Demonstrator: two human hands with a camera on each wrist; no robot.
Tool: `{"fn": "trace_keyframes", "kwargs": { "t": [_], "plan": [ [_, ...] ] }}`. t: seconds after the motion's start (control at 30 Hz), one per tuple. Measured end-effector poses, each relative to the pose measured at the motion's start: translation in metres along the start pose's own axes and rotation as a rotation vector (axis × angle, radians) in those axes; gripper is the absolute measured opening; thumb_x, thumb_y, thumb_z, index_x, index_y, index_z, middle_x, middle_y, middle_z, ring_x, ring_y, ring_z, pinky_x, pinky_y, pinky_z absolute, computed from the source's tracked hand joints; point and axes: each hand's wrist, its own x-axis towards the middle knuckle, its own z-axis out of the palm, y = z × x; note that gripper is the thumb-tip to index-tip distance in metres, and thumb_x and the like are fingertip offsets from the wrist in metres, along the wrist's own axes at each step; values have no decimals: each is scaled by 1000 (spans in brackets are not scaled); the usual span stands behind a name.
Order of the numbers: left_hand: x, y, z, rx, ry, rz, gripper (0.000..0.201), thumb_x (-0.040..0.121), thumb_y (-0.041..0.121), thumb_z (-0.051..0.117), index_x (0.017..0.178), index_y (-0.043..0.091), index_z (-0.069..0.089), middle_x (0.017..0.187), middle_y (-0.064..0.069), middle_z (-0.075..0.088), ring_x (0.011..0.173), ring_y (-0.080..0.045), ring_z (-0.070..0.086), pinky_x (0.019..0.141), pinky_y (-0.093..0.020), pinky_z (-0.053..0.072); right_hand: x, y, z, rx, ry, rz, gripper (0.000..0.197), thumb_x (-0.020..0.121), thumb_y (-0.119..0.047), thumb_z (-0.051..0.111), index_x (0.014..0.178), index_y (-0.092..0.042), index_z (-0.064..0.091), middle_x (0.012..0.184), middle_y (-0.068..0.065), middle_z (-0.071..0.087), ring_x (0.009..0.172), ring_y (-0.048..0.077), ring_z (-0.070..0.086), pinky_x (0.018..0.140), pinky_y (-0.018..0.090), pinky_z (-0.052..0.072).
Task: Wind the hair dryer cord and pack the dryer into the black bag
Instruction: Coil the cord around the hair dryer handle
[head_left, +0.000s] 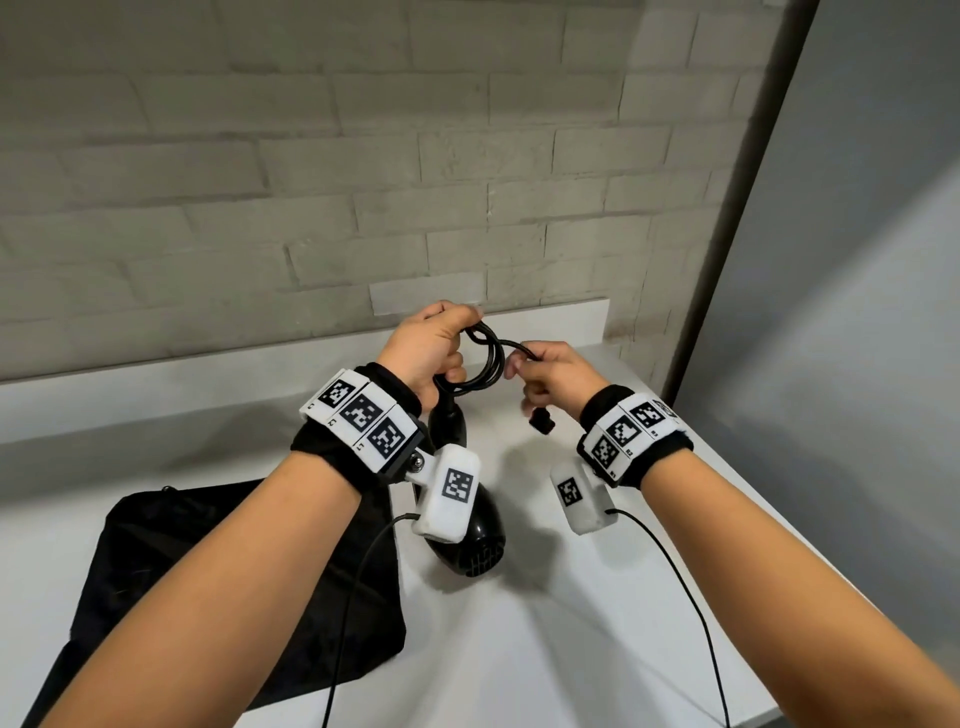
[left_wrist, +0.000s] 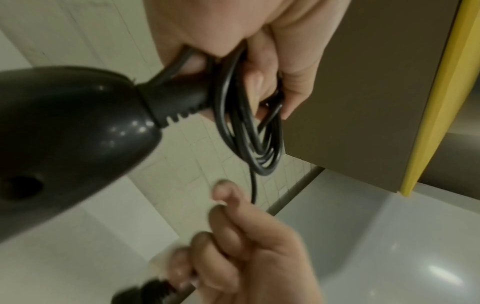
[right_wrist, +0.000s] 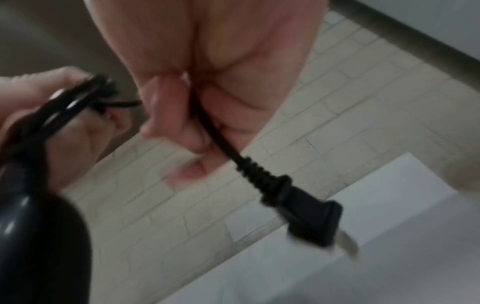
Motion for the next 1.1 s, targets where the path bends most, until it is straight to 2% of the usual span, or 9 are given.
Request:
{"fn": "trace_keyframes", "kwargs": {
  "t": [0.13, 0.3, 0.37, 0.47, 0.57, 0.67, 0.8, 0.93, 1.1],
  "plan": [
    [-4, 1, -4, 60, -24, -35, 32, 90, 27, 55, 62, 19, 40, 33, 13, 20, 26, -3, 13, 34, -15, 14, -1, -5, -6, 27, -26, -22, 33, 93, -9, 41, 62, -9, 52, 37, -13, 29, 35, 3, 22, 44, 18, 20],
    [-9, -4, 4, 167, -90, -94, 31, 90, 25, 53, 62, 18, 41, 34, 12, 20, 25, -4, 13, 32, -14, 15, 5, -20, 1, -207, 207, -36, 37, 93, -16, 43, 56, -15, 49, 30, -12, 37, 31, 3, 32, 40, 15, 25],
    [-9, -6, 7, 194, -106, -118, 32, 90, 26, 53, 61, 19, 41, 35, 11, 19, 26, -4, 14, 32, -13, 15, 7, -27, 1, -246, 300, -79, 36, 92, -15, 46, 56, -16, 48, 41, -15, 51, 46, -3, 45, 47, 12, 29],
    [-10, -8, 13, 196, -134, -140, 32, 91, 31, 52, 64, 19, 40, 36, 9, 19, 26, -5, 15, 33, -14, 17, 11, -37, 0, -296, 376, -166, 31, 90, -14, 49, 59, -12, 55, 63, 10, 55, 63, 8, 48, 53, 17, 32],
    [-10, -7, 16, 208, -156, -158, 36, 93, 38, 49, 69, 11, 49, 36, 8, 20, 26, -6, 16, 35, -14, 20, 11, -49, 0, -341, 368, -232, 24, 89, -14, 50, 77, 2, 65, 63, 5, 53, 55, 2, 45, 51, 7, 32],
    [-10, -4, 18, 196, -149, -135, 41, 95, 41, 44, 74, 6, 51, 31, 9, 24, 25, -4, 17, 34, -12, 22, 7, -57, 3, -277, 394, -313, 21, 89, -11, 51, 82, 1, 67, 69, 5, 60, 62, 5, 51, 57, 6, 36],
    [-4, 8, 8, 0, -54, -95, 33, 97, 36, 40, 74, 13, 43, 28, 9, 34, 22, -2, 19, 33, -9, 22, -4, -59, 10, -165, 337, -397, 18, 88, -5, 52, 92, 2, 68, 71, -8, 67, 61, -11, 54, 65, 4, 40],
    [1, 21, 1, -116, 19, -88, 36, 95, 38, 45, 66, 17, 41, 30, 9, 28, 23, -4, 18, 32, -11, 20, -10, -46, 22, -352, 170, -401, 39, 83, -25, 51, 119, -12, 59, 118, 5, 64, 104, 0, 56, 93, 19, 44],
    [-2, 24, -3, -75, 72, -33, 32, 87, 34, 56, 63, 20, 39, 32, 10, 23, 24, -5, 16, 33, -13, 16, -12, -48, 22, -585, 220, -448, 41, 81, -38, 47, 120, -29, 57, 114, -1, 68, 100, 11, 64, 83, 32, 51]
  ]
}}
